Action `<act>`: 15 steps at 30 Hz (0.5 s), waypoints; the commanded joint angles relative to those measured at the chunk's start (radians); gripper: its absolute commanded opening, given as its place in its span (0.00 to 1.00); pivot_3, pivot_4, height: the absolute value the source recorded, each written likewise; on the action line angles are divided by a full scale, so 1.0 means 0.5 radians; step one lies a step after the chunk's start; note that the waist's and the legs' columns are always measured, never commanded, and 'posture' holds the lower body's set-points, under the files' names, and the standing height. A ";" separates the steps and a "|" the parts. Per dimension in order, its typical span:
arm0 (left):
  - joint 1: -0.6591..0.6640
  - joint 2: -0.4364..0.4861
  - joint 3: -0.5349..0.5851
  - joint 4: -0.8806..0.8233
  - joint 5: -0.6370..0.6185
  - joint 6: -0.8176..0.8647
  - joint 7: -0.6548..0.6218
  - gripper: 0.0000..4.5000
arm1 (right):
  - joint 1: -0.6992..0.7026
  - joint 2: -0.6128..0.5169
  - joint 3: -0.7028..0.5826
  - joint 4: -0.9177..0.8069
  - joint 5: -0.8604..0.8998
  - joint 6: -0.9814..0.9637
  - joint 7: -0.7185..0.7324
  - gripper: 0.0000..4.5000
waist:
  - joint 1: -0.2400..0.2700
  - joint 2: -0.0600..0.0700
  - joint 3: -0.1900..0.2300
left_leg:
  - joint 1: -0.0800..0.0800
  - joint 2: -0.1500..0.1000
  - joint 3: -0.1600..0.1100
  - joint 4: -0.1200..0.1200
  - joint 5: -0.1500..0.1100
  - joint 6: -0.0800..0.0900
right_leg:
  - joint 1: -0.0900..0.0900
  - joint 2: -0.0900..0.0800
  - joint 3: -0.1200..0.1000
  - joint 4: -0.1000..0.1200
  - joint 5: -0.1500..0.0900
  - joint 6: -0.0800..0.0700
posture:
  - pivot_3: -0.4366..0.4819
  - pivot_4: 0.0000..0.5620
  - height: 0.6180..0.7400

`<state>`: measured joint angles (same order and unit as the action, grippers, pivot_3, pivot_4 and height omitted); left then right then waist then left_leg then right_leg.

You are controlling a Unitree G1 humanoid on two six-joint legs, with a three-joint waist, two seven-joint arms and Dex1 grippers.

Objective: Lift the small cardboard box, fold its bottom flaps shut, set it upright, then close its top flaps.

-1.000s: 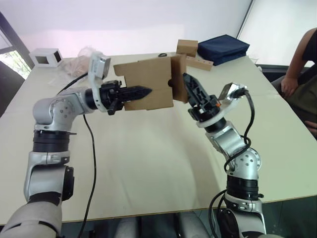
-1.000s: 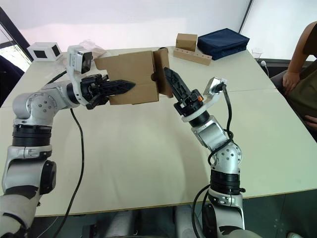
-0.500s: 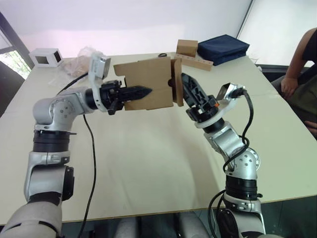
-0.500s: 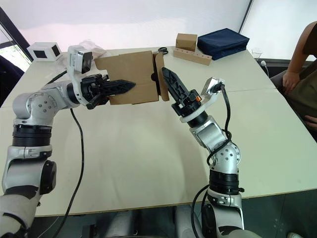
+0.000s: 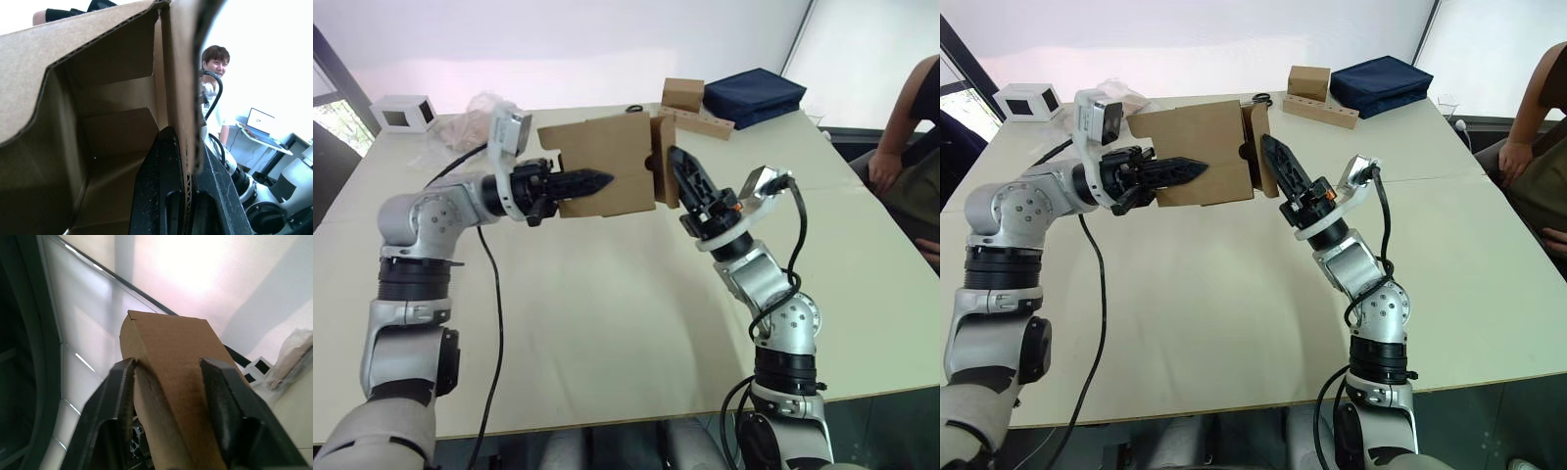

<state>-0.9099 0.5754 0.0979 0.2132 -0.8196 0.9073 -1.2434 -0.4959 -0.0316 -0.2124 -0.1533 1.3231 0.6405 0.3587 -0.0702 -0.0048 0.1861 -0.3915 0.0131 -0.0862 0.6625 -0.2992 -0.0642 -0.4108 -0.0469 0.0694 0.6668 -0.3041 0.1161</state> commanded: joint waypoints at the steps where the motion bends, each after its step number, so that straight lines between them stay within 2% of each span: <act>1: -0.020 0.006 0.072 -0.073 -0.056 -0.005 -0.006 0.00 | -0.048 0.022 0.004 -0.036 -0.013 -0.032 0.003 0.49 | 0.000 0.000 0.000 | 0.000 0.000 0.000 0.000 0.000 0.000 | 0.000 0.000 0.000 0.000 0.000 0.000 | 0.48 0.27 1.00; 15: -0.026 -0.004 0.056 -0.053 -0.045 -0.015 -0.023 0.00 | -0.089 0.068 0.062 -0.024 -0.224 -0.122 -0.027 0.49 | 0.000 0.000 0.000 | 0.000 0.000 0.000 0.000 0.000 0.000 | 0.000 0.000 0.000 0.000 0.000 0.000 | 0.48 0.27 1.00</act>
<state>-0.9098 0.5750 0.1016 0.2135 -0.8195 0.9074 -1.2402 -0.5210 -0.0106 -0.1914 -0.1508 1.2220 0.5933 0.3466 -0.0702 -0.0048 0.1861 -0.3915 0.0131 -0.0862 0.6625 -0.2992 -0.0643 -0.4109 -0.0469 0.0694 0.6669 -0.3041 0.1161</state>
